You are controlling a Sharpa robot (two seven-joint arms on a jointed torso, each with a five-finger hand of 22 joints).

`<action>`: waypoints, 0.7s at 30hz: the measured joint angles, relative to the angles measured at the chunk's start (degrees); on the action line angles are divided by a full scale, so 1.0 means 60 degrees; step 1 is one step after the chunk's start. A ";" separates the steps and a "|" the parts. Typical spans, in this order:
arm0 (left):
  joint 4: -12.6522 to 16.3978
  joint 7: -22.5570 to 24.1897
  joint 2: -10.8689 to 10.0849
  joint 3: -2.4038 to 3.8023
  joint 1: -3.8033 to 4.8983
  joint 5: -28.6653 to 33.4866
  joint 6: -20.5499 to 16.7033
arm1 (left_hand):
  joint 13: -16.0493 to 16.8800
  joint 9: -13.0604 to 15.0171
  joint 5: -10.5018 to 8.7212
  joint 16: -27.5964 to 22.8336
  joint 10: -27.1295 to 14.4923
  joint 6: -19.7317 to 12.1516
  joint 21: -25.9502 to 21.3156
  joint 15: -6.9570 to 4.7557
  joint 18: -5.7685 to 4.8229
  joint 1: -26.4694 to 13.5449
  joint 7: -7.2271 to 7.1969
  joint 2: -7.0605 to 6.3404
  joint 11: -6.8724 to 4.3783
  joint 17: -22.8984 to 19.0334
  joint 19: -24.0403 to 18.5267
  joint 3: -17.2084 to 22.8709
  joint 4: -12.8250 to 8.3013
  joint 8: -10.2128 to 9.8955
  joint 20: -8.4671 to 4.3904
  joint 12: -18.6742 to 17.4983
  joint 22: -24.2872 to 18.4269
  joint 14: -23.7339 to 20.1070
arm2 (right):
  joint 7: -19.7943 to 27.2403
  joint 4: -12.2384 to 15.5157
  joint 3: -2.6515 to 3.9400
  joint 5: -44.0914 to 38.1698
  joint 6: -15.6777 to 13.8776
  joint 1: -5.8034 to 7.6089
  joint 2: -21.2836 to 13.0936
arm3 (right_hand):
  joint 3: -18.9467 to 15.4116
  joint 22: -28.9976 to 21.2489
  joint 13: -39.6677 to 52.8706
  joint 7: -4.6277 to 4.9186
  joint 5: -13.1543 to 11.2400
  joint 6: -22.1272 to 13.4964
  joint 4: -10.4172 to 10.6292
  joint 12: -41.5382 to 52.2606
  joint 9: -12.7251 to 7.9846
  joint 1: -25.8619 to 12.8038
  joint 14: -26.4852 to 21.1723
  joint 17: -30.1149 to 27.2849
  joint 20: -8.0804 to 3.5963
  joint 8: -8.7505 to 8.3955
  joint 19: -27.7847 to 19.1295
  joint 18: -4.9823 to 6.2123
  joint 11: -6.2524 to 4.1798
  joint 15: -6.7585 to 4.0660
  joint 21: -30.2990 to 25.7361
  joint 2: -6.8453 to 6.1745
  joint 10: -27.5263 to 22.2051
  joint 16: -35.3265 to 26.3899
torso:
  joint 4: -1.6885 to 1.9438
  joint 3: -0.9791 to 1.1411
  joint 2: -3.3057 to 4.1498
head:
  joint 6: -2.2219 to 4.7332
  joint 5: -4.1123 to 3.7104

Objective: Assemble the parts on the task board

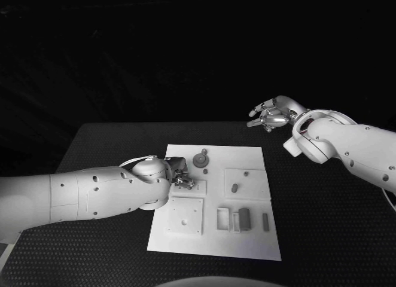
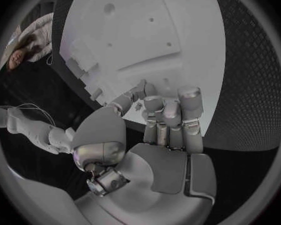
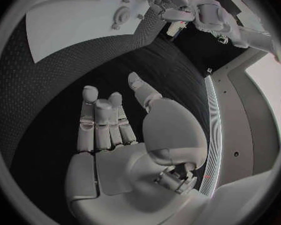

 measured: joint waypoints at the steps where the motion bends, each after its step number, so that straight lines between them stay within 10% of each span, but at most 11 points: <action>1: -0.0004 0.0000 0.0004 0.0003 -0.0008 0.0002 -0.0017 | 0.0000 0.0000 0.0000 0.0000 0.0009 0.0000 0.0000 0.0007 0.0001 0.0000 0.0000 0.0000 0.0009 0.0000 0.0000 0.0000 0.0000 0.0000 0.0000 0.0000 0.0000 0.0007 | 0.0000 0.0000 0.0000 0.0000 0.0001 0.0000 0.0000 | 0.0000 0.0000 0.0000 0.0000 0.0000 0.0000 0.0000 0.0000 0.0000 0.0000 0.0000 0.0000 0.0000 0.0000 0.0000 0.0001 0.0000 0.0000 0.0000 0.0000 0.0000 0.0000 | 0.0000 0.0000 0.0000 | -0.0003 -0.0006; 21: -0.0011 0.0035 -0.0037 -0.0003 -0.0074 0.0010 -0.0543 | 0.0009 0.0016 0.0036 -0.0002 0.0072 0.0057 0.0000 -0.0006 0.0000 -0.0038 0.0012 0.0037 0.0001 0.0011 0.0051 0.0025 0.0025 0.0133 -0.0015 0.0000 -0.0001 0.0076 | 0.0000 0.0000 -0.0001 0.0000 0.0020 -0.0020 -0.0017 | 0.0000 0.0000 -0.0008 0.0038 0.0000 0.0001 0.0000 -0.0001 0.0000 0.0000 0.0000 -0.0008 0.0000 0.0000 0.0000 0.0019 0.0000 0.0000 0.0000 0.0000 0.0000 0.0000 | -0.0007 0.0009 -0.0004 | -0.0032 -0.0038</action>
